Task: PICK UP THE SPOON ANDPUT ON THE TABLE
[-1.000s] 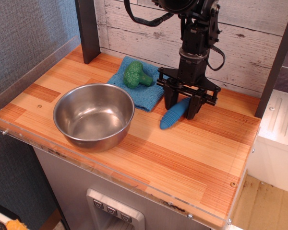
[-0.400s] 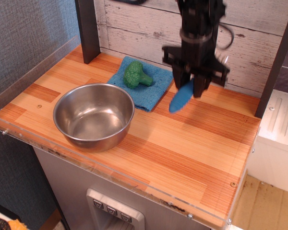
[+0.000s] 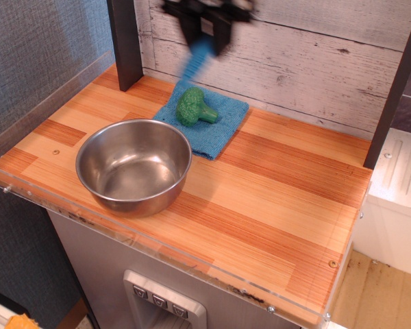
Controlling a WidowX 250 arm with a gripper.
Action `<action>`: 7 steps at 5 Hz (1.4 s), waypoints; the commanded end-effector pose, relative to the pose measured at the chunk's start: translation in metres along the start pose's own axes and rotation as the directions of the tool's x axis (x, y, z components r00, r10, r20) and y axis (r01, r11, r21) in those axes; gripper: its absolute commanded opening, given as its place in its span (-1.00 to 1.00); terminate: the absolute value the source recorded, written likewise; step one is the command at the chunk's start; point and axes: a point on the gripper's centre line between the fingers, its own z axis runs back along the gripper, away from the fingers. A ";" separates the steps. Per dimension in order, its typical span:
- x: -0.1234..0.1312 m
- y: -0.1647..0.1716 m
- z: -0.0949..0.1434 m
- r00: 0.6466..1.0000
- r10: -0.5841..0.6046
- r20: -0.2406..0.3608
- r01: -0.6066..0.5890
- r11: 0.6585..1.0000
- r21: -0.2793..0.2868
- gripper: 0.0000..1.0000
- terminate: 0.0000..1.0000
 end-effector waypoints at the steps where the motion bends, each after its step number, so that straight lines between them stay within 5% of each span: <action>1: -0.025 0.100 0.016 0.995 0.097 -0.014 -0.096 0.993 0.072 -1.00 -1.00; 3: -0.047 0.158 -0.008 0.998 0.056 -0.020 -0.052 0.984 0.170 -1.00 -1.00; 7: -0.066 0.167 -0.076 0.982 0.109 -0.157 -0.077 0.978 0.194 -1.00 -1.00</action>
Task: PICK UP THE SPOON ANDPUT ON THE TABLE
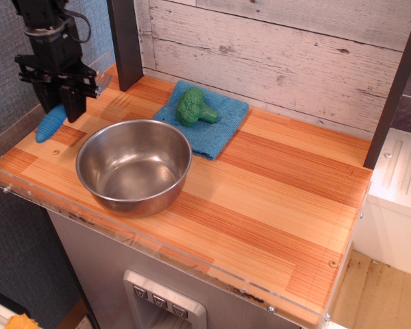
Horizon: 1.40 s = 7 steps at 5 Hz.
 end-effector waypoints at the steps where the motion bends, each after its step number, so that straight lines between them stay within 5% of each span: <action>1: 0.000 0.003 -0.007 1.000 -0.017 -0.015 0.018 0.999 0.049 1.00 -1.00; 3: -0.004 -0.009 0.022 0.993 -0.109 0.049 0.105 0.991 0.082 1.00 -1.00; 4: -0.013 -0.014 0.064 0.982 -0.120 0.145 0.103 0.988 0.120 1.00 -1.00; 5: -0.018 -0.012 0.095 0.982 -0.052 0.179 0.035 0.995 0.096 1.00 -1.00; 6: -0.014 -0.022 0.099 0.986 -0.039 0.163 0.035 0.999 0.024 1.00 -1.00; 7: -0.011 -0.031 0.091 0.994 -0.030 0.104 0.029 1.000 0.011 1.00 -1.00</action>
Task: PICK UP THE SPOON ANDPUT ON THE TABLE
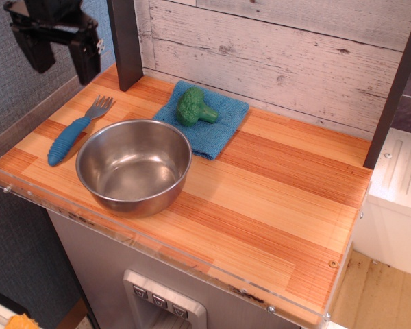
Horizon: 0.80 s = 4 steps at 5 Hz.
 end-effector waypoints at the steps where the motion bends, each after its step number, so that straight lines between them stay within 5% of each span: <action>1: 0.004 -0.005 0.004 0.998 -0.037 -0.044 0.038 0.999 0.004 1.00 -1.00; 4: 0.007 -0.002 0.003 0.986 -0.159 -0.052 0.156 0.986 -0.058 1.00 -1.00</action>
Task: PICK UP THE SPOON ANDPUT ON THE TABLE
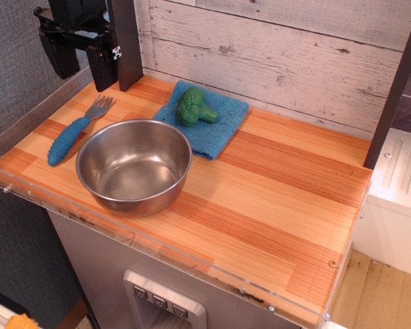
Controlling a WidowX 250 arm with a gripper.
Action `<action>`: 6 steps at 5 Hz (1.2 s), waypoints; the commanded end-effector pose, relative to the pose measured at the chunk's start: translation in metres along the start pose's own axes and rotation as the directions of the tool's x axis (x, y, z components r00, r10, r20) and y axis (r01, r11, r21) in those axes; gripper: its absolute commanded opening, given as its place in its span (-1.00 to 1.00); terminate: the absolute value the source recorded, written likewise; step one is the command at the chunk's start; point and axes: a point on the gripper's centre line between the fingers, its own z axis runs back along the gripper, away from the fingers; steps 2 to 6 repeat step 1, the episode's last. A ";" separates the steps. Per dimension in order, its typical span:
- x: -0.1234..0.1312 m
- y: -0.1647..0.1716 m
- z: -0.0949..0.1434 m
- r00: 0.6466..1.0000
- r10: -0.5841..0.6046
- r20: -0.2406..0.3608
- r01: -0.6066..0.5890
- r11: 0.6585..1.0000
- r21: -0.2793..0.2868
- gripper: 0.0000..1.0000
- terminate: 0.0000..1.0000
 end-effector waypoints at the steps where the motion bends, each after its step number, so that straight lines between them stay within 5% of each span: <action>1: -0.004 0.009 0.019 0.999 0.006 0.042 -0.007 1.000 0.025 1.00 1.00; 6: -0.004 0.009 0.019 0.999 0.006 0.042 -0.007 1.000 0.025 1.00 1.00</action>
